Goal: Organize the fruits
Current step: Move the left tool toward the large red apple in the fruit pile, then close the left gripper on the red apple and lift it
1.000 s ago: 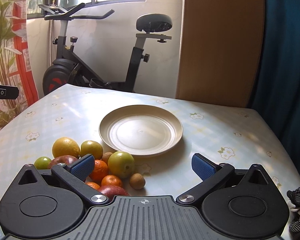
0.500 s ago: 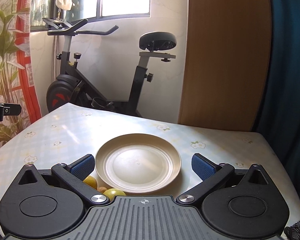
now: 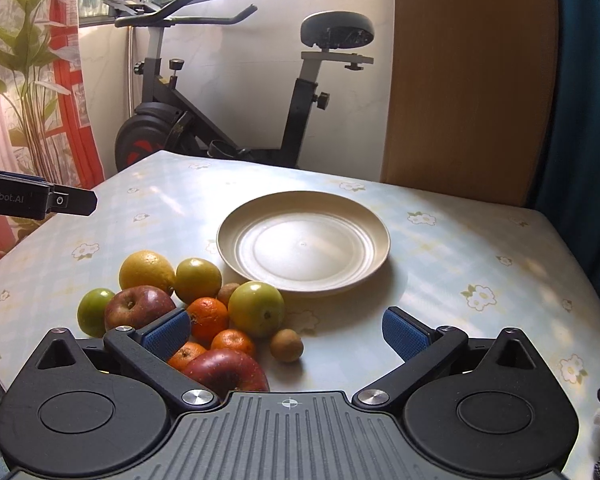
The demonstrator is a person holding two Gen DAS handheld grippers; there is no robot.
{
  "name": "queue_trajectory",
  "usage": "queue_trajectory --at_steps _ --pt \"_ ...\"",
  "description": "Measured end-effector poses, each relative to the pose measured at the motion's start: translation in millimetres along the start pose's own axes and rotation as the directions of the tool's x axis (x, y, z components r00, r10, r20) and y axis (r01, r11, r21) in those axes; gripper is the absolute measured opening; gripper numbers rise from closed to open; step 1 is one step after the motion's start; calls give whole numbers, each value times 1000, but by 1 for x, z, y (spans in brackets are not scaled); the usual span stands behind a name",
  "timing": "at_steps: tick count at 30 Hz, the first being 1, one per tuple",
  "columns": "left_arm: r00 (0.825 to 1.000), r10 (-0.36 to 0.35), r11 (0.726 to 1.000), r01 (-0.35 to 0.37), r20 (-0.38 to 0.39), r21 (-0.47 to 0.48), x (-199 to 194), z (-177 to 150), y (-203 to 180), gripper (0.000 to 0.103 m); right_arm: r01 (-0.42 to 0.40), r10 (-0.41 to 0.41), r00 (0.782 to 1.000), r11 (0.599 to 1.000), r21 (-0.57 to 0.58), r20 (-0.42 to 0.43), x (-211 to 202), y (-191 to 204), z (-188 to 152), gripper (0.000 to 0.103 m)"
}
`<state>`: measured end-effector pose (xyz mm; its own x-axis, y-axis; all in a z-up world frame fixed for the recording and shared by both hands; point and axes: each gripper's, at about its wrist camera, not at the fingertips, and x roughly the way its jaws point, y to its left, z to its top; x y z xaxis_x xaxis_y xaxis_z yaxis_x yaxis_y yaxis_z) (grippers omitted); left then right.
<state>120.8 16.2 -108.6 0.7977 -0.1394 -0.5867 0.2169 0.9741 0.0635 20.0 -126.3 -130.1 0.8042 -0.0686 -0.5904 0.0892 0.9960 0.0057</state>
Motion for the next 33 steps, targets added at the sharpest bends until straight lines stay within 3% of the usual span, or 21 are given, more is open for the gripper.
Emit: queue_trajectory --at_steps 6,9,12,18,23,29,33 --pt "998 -49 997 51 -47 52 1 -19 -12 78 -25 24 999 999 -22 -47 -1 6 -17 91" --pt "994 -72 995 78 -79 66 1 -25 -16 63 -65 66 995 998 16 -69 -3 3 -23 86" --pt "988 -111 990 119 -103 77 -1 -28 -20 56 -83 83 992 997 2 -96 -2 5 -27 78" --pt "984 -148 981 159 -101 112 -4 -30 -28 53 -118 107 982 991 -62 -154 1 10 -33 65" --pt "974 -187 970 203 -125 133 -1 -30 -36 49 -155 133 972 983 -103 -194 7 18 -38 61" --pt "935 -293 946 314 -197 83 7 -26 -48 49 -172 152 964 983 -72 -217 21 13 -44 51" --pt "913 -353 919 379 -206 106 11 -25 -66 48 -193 182 961 981 -31 -208 21 6 -46 51"
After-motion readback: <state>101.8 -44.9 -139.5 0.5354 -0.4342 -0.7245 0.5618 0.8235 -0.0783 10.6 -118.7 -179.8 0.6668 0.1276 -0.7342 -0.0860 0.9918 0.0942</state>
